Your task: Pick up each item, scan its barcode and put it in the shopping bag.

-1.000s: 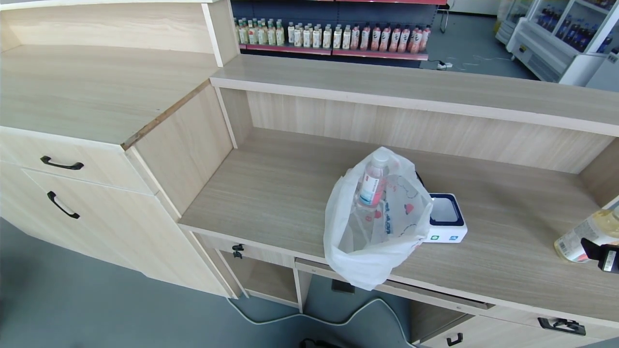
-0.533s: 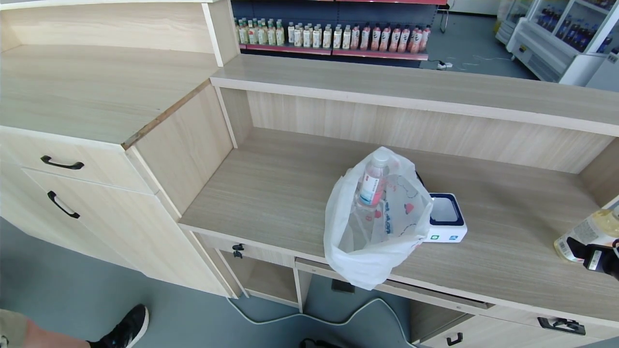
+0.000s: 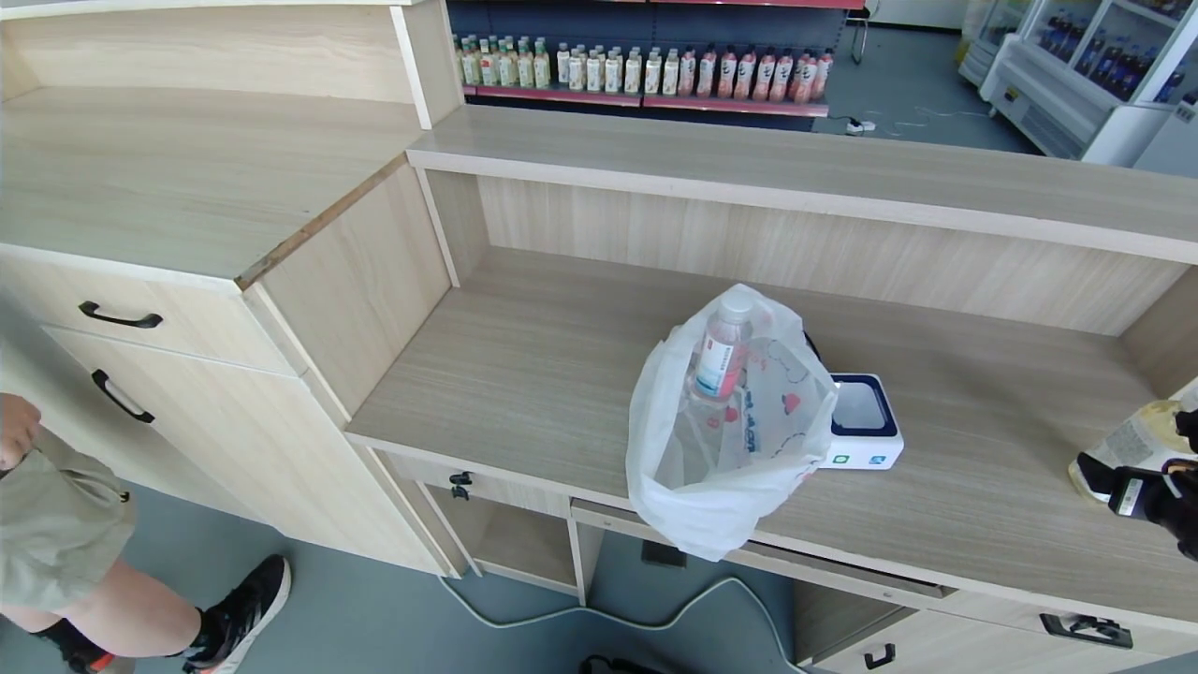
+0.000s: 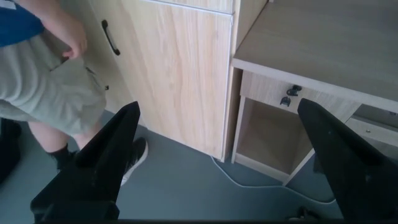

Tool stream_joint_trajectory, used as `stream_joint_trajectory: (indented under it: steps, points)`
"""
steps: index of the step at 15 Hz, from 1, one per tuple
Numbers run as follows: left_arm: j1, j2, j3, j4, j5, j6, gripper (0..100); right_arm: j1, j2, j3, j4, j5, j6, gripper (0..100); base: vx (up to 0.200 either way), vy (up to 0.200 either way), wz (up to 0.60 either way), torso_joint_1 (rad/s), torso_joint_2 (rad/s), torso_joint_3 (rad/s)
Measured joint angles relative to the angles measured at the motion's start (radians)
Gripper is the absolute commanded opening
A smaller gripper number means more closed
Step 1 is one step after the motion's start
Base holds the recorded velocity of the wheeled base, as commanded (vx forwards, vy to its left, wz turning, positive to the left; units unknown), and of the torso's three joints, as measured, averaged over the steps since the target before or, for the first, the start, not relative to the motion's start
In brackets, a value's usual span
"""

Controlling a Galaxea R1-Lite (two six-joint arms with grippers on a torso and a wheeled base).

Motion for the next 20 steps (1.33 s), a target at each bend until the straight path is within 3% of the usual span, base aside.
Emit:
stream_joint_trajectory:
  steps: [12, 20]
  points:
    - [0.0, 0.0, 0.0, 0.0, 0.0, 0.0, 100, -0.048, 0.019, -0.034, -0.034, -0.006, -0.117, 100, 0.0, 0.0, 0.0, 0.0, 0.0, 0.0]
    - [0.0, 0.0, 0.0, 0.0, 0.0, 0.0, 100, -0.042, 0.06, -0.164, 0.051, 0.001, -0.11, 100, 0.0, 0.0, 0.0, 0.0, 0.0, 0.0]
